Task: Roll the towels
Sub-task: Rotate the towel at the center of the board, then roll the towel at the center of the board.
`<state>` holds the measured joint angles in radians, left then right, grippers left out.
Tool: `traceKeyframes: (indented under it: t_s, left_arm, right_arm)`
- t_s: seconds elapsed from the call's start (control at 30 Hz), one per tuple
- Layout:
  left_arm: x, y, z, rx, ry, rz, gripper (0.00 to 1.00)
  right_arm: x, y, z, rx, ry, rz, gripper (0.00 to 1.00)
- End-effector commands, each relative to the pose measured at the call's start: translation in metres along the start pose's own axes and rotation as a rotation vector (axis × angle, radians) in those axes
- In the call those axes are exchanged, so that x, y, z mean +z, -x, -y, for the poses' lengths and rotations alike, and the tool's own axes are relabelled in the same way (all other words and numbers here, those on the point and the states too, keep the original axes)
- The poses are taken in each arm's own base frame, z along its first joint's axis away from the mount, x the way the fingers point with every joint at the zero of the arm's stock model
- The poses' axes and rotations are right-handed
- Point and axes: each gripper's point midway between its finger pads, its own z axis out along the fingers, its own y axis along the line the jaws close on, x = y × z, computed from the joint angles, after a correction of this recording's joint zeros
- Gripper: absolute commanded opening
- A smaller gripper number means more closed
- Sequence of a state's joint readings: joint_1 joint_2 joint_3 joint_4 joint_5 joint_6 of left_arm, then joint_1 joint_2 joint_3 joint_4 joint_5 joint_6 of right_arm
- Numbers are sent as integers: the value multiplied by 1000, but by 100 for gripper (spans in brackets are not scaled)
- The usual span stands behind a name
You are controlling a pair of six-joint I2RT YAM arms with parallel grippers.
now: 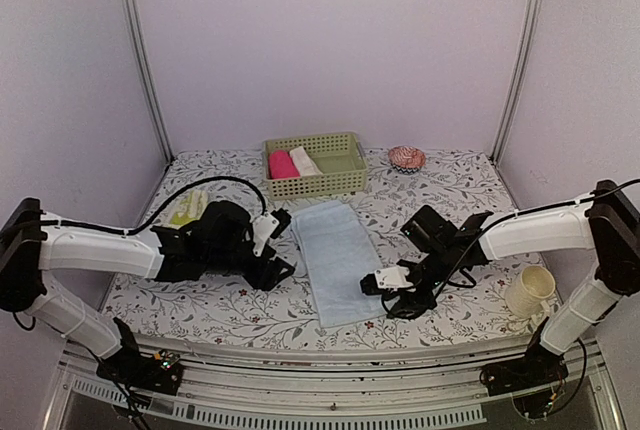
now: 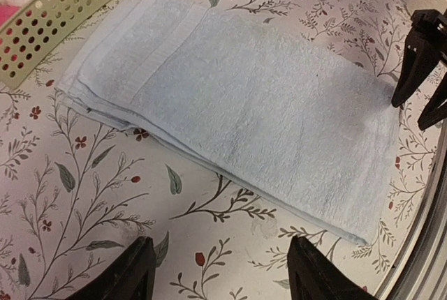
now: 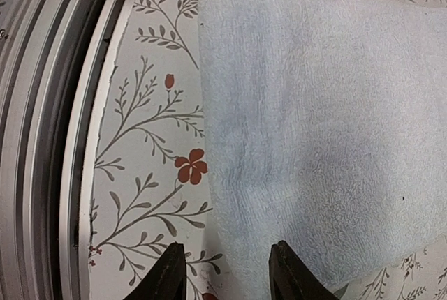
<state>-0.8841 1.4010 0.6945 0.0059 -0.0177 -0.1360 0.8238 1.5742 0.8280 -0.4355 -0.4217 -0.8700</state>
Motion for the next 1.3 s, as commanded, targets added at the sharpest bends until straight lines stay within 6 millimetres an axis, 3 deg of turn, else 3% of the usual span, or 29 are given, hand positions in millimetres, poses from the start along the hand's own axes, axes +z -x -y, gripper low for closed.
traceKeyframes:
  t_s: [0.0,0.2,0.3,0.37,0.43,0.5,0.63,0.87,0.97,1.27]
  left_arm:
    - [-12,26,15,-4,-63,153,65]
    - [-21,21,30,22,-100,173,64]
    - [-23,16,42,76,-135,170,63]
    - [-26,11,57,141,-200,170,62]
    - [-26,8,62,163,-208,170,62]
    - [-27,5,69,172,-222,186,61]
    - [-25,-10,92,274,-252,189,60]
    - [0,-35,128,444,-262,144,56]
    - [5,-43,144,486,-276,151,53]
    - [31,-56,178,606,-300,160,47]
  right_arm:
    - [11,2,15,-39,-49,-4,43]
    - [25,-12,8,-39,-6,-43,42]
    - [32,-22,5,-32,9,-75,36]
    - [37,-27,4,-18,21,-94,28]
    - [40,-29,-3,12,71,-106,11]
    - [40,-23,-12,42,137,-89,4]
    - [32,-1,-24,73,244,-11,3]
    - [26,19,-31,152,382,46,3]
    - [26,17,-38,181,441,52,3]
    - [26,12,-29,289,556,89,3]
